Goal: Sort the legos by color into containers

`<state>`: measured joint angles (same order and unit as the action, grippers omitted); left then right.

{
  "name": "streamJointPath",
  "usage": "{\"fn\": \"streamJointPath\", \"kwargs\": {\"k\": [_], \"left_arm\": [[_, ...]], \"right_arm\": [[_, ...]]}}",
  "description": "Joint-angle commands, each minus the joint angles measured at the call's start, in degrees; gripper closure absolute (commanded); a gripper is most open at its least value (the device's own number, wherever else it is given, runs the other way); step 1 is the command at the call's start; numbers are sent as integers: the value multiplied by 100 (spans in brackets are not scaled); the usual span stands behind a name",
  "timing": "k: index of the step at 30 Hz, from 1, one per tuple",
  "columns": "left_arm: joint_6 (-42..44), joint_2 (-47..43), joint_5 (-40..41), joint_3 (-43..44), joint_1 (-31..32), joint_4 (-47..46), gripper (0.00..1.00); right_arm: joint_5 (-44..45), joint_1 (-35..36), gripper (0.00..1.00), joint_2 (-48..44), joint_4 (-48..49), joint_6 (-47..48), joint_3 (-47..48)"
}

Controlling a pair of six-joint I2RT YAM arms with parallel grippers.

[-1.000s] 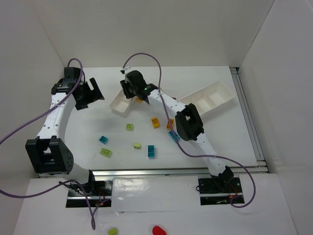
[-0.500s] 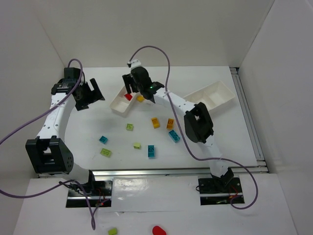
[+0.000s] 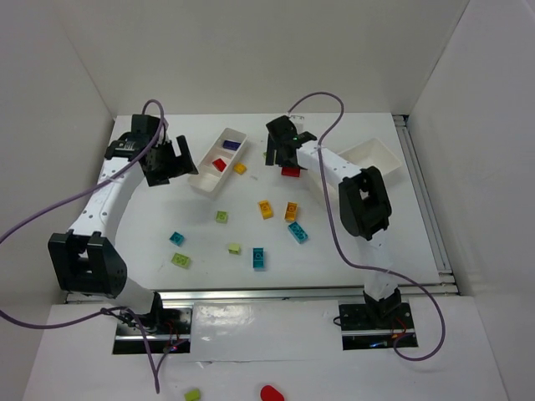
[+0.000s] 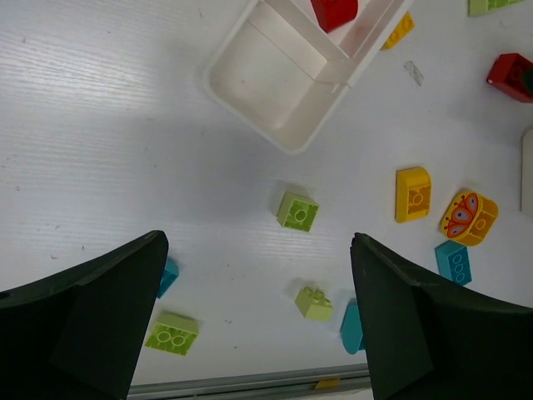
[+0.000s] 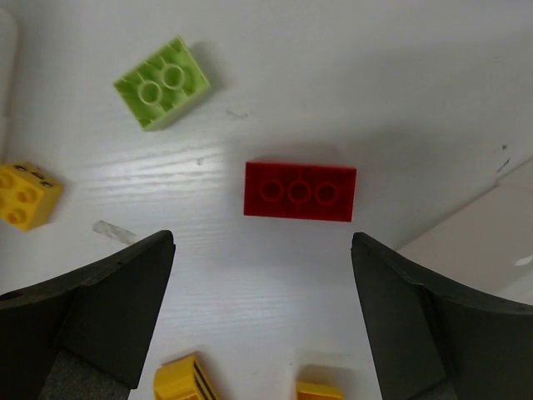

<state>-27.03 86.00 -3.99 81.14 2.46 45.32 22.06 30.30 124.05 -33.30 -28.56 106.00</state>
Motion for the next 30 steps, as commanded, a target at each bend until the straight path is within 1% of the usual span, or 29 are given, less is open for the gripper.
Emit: {"fn": "streamJointPath", "kwargs": {"k": [1, 6, 11, 13, 17, 18, 19, 21, 22, 24, 27, 30], "left_arm": [[144, 110, -5, 279, 131, -14, 0], [145, 163, 118, 332, 246, 90, 0], [145, 216, 223, 385, 308, 91, 0], [145, 216, 284, 385, 360, 144, 0], [145, 269, 346, 385, 361, 144, 0], [145, 269, 346, 385, 361, 144, 0], [145, 269, 407, 385, 361, 144, 0], [145, 269, 408, 385, 361, 144, 0], [145, 329, 408, 385, 361, 144, 0], [145, 391, 408, 437, 361, 144, 0], [145, 444, 408, 490, 361, 144, 0], [145, 444, 408, 490, 361, 144, 0]], "right_arm": [[-18, 46, 6, 92, -168, -432, -53], [-79, -7, 6, 585, -230, -370, 369], [-553, -69, 6, 884, -28, -142, 492], [-826, -69, 6, 937, 217, 25, 440], [-1467, -69, 8, 990, 367, 131, 387], [-1712, 36, 8, 868, 429, 288, 300], [-1775, 89, 8, 788, 499, 350, 229], [-1776, 273, 8, 578, 640, 421, 97], [-1523, 274, 8, 577, 640, 421, 97], [-1259, 327, 8, 577, 343, 360, 245], [-880, 205, 8, 813, -255, -70, 561], [-800, 38, 8, 875, -520, -737, 449]]}}
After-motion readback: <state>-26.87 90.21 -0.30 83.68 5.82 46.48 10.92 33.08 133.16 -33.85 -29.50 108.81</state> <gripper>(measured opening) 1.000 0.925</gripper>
